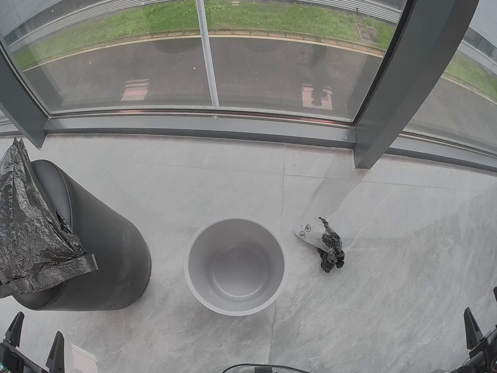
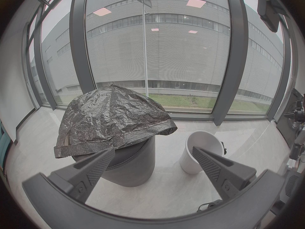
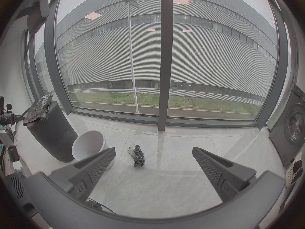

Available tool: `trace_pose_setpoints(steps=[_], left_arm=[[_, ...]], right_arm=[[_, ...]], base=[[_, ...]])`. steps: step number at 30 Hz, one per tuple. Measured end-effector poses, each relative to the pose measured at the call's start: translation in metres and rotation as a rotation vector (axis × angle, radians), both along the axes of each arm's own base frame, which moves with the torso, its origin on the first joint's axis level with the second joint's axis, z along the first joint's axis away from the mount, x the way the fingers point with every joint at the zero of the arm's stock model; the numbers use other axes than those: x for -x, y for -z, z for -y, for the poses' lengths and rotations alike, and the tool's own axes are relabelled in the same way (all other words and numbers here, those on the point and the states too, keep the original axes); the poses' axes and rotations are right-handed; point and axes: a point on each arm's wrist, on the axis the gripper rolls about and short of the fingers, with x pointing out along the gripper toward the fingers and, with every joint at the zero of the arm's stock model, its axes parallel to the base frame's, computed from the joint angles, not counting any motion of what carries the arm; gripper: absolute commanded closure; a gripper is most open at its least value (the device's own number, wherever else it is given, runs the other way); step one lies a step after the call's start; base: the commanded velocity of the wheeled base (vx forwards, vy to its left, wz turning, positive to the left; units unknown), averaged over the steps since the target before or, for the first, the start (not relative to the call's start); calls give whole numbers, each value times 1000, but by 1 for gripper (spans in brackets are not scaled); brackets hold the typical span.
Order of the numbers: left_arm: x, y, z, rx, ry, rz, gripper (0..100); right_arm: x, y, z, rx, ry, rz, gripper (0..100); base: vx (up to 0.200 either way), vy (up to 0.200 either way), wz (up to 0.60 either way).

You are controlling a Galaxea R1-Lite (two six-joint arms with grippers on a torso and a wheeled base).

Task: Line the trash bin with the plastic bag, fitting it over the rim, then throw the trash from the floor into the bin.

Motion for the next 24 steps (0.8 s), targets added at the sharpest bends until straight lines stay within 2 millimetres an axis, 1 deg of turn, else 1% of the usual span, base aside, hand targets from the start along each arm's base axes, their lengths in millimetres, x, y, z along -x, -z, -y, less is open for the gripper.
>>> trace_pose_setpoints(steps=[9, 15, 19, 21, 24], left_arm=[[0, 0, 0, 7, -6, 3, 0], [0, 0, 0, 14, -12, 4, 0], [0, -3, 0, 16, -12, 23, 0], [2, -10, 0, 25, -8, 53, 0], [7, -30, 0, 34, 7, 111, 0]], right_arm=[[0, 0, 0, -29, 7, 1, 0], [0, 0, 0, 49, -13, 3, 0], [0, -1, -1, 57, -32, 11, 0], [1, -6, -1, 43, -39, 33, 0], [6, -24, -1, 17, -55, 101, 0]], base=[[0, 0, 0], [0, 0, 0], [0, 0, 0], [0, 0, 0], [0, 0, 0]])
